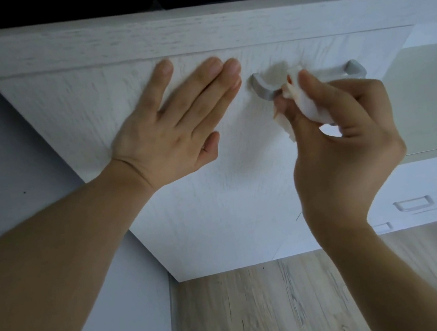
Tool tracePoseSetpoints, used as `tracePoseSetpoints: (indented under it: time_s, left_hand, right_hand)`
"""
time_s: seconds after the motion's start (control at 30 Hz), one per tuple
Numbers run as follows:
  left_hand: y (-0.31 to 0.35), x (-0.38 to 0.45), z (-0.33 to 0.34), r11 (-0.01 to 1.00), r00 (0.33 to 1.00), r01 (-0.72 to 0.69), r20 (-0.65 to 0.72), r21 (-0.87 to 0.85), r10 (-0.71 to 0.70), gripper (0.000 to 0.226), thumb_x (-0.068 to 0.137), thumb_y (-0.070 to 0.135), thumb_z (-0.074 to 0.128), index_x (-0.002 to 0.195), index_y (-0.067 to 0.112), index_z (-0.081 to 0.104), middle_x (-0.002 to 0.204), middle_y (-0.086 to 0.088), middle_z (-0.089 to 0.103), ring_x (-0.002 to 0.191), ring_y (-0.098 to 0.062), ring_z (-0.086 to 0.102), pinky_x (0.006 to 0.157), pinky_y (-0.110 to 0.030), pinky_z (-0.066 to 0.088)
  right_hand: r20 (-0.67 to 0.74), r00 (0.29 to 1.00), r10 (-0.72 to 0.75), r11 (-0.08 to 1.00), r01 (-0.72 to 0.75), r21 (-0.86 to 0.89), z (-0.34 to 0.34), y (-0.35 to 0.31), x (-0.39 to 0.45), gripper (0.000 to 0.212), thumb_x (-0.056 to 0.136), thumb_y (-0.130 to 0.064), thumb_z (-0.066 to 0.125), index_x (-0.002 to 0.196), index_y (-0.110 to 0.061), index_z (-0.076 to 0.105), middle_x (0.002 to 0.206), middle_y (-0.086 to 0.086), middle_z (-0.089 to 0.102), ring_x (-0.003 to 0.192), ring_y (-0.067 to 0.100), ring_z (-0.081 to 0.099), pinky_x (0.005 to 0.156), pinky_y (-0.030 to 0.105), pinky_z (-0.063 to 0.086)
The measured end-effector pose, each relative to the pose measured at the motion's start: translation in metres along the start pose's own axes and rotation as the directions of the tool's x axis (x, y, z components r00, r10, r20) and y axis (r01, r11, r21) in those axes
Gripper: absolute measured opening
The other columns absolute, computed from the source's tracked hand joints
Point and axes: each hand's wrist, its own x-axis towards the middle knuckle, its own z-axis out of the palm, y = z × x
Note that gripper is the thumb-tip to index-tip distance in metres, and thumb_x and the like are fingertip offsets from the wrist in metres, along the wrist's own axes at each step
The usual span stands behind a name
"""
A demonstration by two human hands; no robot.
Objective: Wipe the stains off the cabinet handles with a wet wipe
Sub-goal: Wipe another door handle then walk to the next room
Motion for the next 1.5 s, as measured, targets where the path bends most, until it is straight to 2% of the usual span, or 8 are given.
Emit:
tracePoseSetpoints:
  time_s: [0.27, 0.47, 0.53, 0.67, 0.87, 1.1, 1.37, 1.5]
  left_hand:
    - [0.001, 0.000, 0.000, 1.000, 1.000, 0.006, -0.009, 0.026, -0.005, 0.072, 0.091, 0.039, 0.036, 0.149, 0.002, 0.016, 0.152, -0.012, 0.019, 0.145, -0.026, 0.010, 0.116, -0.050, 0.006]
    - [0.000, 0.000, 0.001, 0.999, 1.000, 0.007, -0.010, 0.041, -0.006, 0.072, 0.091, 0.039, 0.036, 0.149, 0.002, 0.017, 0.151, -0.011, 0.021, 0.145, -0.025, 0.006, 0.116, -0.050, 0.006]
    - [0.001, 0.000, 0.001, 0.999, 1.000, 0.011, -0.015, 0.041, -0.011, 0.072, 0.091, 0.039, 0.036, 0.149, 0.001, 0.017, 0.151, -0.012, 0.021, 0.145, -0.025, 0.005, 0.116, -0.050, 0.006]
    - [0.001, 0.000, 0.001, 1.000, 1.000, 0.007, -0.010, 0.025, -0.006, 0.071, 0.091, 0.039, 0.036, 0.149, 0.002, 0.017, 0.155, -0.010, 0.018, 0.146, -0.025, 0.010, 0.116, -0.050, 0.006]
    - [0.002, 0.001, 0.000, 1.000, 1.000, 0.012, -0.012, -0.006, -0.013, 0.071, 0.091, 0.038, 0.036, 0.150, 0.002, 0.016, 0.159, -0.012, 0.001, 0.146, -0.024, 0.005, 0.116, -0.050, 0.004]
    - [0.002, -0.001, 0.001, 0.999, 1.000, 0.027, -0.015, -0.029, -0.027, 0.072, 0.091, 0.037, 0.036, 0.150, 0.002, 0.014, 0.156, -0.012, 0.009, 0.146, -0.023, 0.007, 0.116, -0.049, 0.006]
    - [0.003, -0.001, 0.002, 0.999, 1.000, 0.019, -0.018, -0.039, -0.019, 0.073, 0.091, 0.038, 0.032, 0.150, 0.001, 0.008, 0.151, -0.013, 0.010, 0.145, -0.023, 0.009, 0.116, -0.048, 0.003]
    - [0.004, 0.000, 0.002, 0.998, 0.999, 0.036, -0.025, -0.043, -0.037, 0.073, 0.090, 0.038, 0.034, 0.150, 0.002, 0.012, 0.154, -0.013, 0.011, 0.146, -0.021, 0.005, 0.116, -0.048, 0.004]
  right_hand:
    - [0.008, 0.999, 0.049, 0.998, -0.050, 0.047, 0.001, 0.001, 0.003, 0.025, 0.080, -0.011, 0.073, 0.103, -0.003, 0.070, 0.083, -0.003, 0.054, 0.075, -0.013, 0.048, 0.072, -0.001, 0.036]
    - [0.067, 0.997, 0.029, 1.000, -0.029, 0.007, 0.000, -0.003, 0.005, 0.022, 0.086, -0.015, 0.068, 0.106, -0.006, 0.069, 0.080, -0.004, 0.050, 0.060, 0.001, 0.044, 0.063, 0.000, 0.036]
    - [0.022, 0.998, 0.066, 0.998, -0.066, 0.011, 0.001, -0.002, 0.007, 0.022, 0.088, -0.012, 0.065, 0.108, -0.003, 0.068, 0.080, -0.001, 0.046, 0.061, -0.001, 0.041, 0.070, -0.003, 0.033]
    - [0.084, 0.996, 0.006, 1.000, -0.004, -0.030, 0.003, -0.006, 0.002, 0.026, 0.089, -0.010, 0.062, 0.110, 0.006, 0.065, 0.085, 0.008, 0.044, 0.064, 0.014, 0.047, 0.082, -0.009, 0.026]
    - [0.000, 0.996, 0.085, 0.996, -0.084, -0.020, 0.007, -0.010, -0.003, 0.024, 0.091, -0.012, 0.060, 0.111, -0.001, 0.067, 0.084, 0.002, 0.046, 0.071, -0.005, 0.042, 0.071, -0.001, 0.035]
    - [-0.020, 0.952, 0.306, 0.937, -0.297, 0.184, 0.017, -0.023, -0.013, 0.027, 0.083, -0.013, 0.070, 0.110, -0.014, 0.067, 0.083, -0.012, 0.051, 0.071, -0.011, 0.050, 0.069, 0.007, 0.042]
    - [-0.069, 0.922, 0.381, 0.907, -0.357, 0.224, 0.005, -0.015, -0.005, 0.030, 0.082, -0.010, 0.071, 0.108, -0.022, 0.061, 0.085, -0.012, 0.054, 0.079, 0.001, 0.054, 0.072, 0.006, 0.043]
    - [-0.069, 0.950, 0.304, 0.941, -0.289, 0.174, 0.008, -0.021, -0.007, 0.028, 0.081, -0.015, 0.073, 0.108, -0.017, 0.064, 0.082, -0.009, 0.053, 0.071, -0.008, 0.051, 0.068, 0.005, 0.041]
